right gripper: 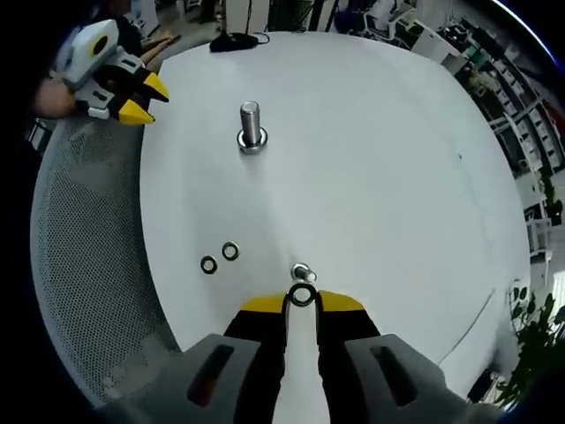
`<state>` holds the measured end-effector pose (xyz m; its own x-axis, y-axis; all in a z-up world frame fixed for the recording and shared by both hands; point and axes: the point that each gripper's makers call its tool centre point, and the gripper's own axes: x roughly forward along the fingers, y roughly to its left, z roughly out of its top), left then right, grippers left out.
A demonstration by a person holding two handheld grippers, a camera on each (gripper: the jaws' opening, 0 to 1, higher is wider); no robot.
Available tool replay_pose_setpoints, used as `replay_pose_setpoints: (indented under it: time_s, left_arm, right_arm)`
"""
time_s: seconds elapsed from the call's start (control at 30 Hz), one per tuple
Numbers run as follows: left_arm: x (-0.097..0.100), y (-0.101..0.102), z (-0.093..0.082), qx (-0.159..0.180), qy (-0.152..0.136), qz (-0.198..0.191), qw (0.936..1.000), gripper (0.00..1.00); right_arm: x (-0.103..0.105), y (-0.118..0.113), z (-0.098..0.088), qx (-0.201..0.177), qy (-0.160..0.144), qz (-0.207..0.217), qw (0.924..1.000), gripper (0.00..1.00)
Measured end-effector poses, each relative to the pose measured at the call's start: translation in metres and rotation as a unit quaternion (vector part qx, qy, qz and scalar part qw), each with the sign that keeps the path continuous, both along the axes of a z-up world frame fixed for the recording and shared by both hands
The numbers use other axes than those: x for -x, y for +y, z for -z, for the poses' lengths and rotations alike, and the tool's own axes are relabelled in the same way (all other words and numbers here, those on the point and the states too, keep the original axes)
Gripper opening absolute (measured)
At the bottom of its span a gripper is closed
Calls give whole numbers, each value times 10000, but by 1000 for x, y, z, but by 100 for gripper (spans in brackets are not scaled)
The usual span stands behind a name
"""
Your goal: Place the washer onto the threaded stud by aligning its center hole with the stud, sliding it down to the base, and recovering from edge contact or off-axis alignment until the washer reaches the visible bottom stop.
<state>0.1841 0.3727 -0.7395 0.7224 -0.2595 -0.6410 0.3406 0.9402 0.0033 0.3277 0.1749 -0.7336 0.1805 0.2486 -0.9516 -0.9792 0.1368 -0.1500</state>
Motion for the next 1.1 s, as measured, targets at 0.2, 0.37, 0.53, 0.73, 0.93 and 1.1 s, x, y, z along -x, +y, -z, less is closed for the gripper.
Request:
replay_pose_setpoints:
  time_s: [0.2, 0.37, 0.53, 0.73, 0.93, 1.1]
  left_arm:
    - [1, 1, 1, -18, 4, 3, 10000, 17]
    - [1, 1, 1, -29, 5, 3, 10000, 16]
    - [2, 1, 2, -37, 26, -2, 10000, 16]
    - [2, 2, 2, -46, 42, -11, 10000, 16]
    - [1, 1, 2, -45, 42, -8, 10000, 16]
    - [1, 1, 2, -46, 47, -6, 10000, 16]
  right_arm:
    - [-4, 4, 2, 8, -71, -101, 9999, 14]
    - [-6, 4, 3, -10, -85, -91, 9999, 14]
    - [-7, 6, 5, -6, -70, -90, 9999, 14]
    - [-10, 11, 6, -50, -54, -105, 9999, 14]
    - [-11, 14, 5, -79, -5, -82, 9999, 14]
    - [-9, 13, 7, 7, -5, -195, 9998, 14]
